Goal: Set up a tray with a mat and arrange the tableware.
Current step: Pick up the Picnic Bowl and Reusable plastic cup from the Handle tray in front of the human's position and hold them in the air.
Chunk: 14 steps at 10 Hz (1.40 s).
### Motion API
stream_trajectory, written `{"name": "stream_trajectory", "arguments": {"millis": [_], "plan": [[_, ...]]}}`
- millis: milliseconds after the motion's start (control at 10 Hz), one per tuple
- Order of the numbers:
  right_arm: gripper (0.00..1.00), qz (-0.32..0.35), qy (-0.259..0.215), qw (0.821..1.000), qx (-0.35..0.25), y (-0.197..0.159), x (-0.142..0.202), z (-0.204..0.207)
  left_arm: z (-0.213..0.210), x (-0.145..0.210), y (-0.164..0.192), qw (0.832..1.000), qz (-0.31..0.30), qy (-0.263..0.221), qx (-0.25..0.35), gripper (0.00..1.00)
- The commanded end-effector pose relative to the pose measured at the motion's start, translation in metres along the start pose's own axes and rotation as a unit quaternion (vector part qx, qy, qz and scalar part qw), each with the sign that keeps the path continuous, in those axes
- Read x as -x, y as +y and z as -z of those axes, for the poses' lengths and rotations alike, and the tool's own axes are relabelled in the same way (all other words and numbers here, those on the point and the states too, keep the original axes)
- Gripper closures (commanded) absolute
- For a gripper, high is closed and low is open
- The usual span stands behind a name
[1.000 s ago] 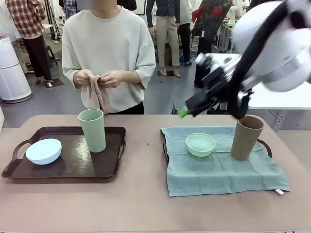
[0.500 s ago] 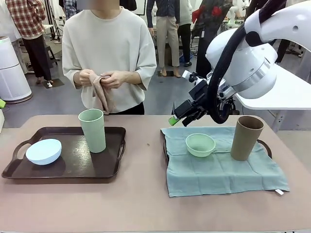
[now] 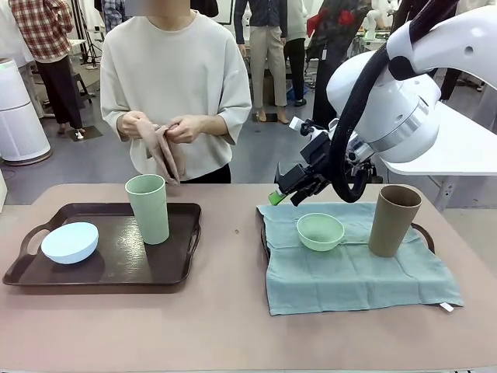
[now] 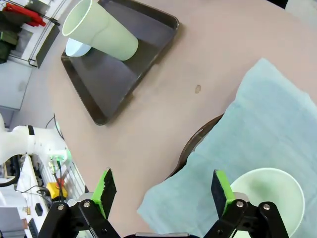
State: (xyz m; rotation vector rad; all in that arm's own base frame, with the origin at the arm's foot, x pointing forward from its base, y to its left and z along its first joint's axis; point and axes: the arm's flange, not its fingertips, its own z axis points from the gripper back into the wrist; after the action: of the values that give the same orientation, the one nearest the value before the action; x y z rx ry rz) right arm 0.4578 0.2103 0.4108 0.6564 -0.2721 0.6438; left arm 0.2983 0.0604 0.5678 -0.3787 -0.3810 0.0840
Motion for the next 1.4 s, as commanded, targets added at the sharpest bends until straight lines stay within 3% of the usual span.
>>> {"name": "stream_trajectory", "arguments": {"millis": [0, 200, 300, 400, 900, 1100, 1300], "plan": [[0.00, 0.000, 0.000, 1.000, 0.000, 0.000, 0.000, 0.000, 0.000, -0.001, 0.000, 1.000, 0.000, 0.000, -0.001, 0.00], [0.00, -0.151, -0.019, 0.987, -0.044, -0.003, -0.037, 0.032, 0.022, -0.030, -0.022, 0.999, 0.032, 0.016, -0.004, 0.00], [0.00, -0.211, -0.024, 0.977, 0.008, -0.005, -0.061, 0.051, 0.028, -0.034, -0.028, 0.999, 0.029, 0.028, -0.022, 0.00], [0.00, -0.269, -0.014, 0.963, -0.004, -0.002, -0.084, 0.072, 0.035, -0.036, -0.030, 0.998, 0.029, 0.039, -0.039, 0.00], [0.00, -0.421, -0.008, 0.906, -0.048, 0.027, -0.144, 0.159, 0.067, -0.050, -0.014, 0.988, 0.033, 0.075, -0.129, 0.00], [0.00, -0.462, -0.006, 0.884, -0.073, 0.037, -0.161, 0.180, 0.079, -0.052, -0.013, 0.987, 0.040, 0.089, -0.129, 0.00], [0.00, -0.484, 0.002, 0.860, -0.164, 0.041, -0.171, 0.199, 0.085, -0.051, -0.014, 0.986, 0.043, 0.097, -0.129, 0.00]]}}
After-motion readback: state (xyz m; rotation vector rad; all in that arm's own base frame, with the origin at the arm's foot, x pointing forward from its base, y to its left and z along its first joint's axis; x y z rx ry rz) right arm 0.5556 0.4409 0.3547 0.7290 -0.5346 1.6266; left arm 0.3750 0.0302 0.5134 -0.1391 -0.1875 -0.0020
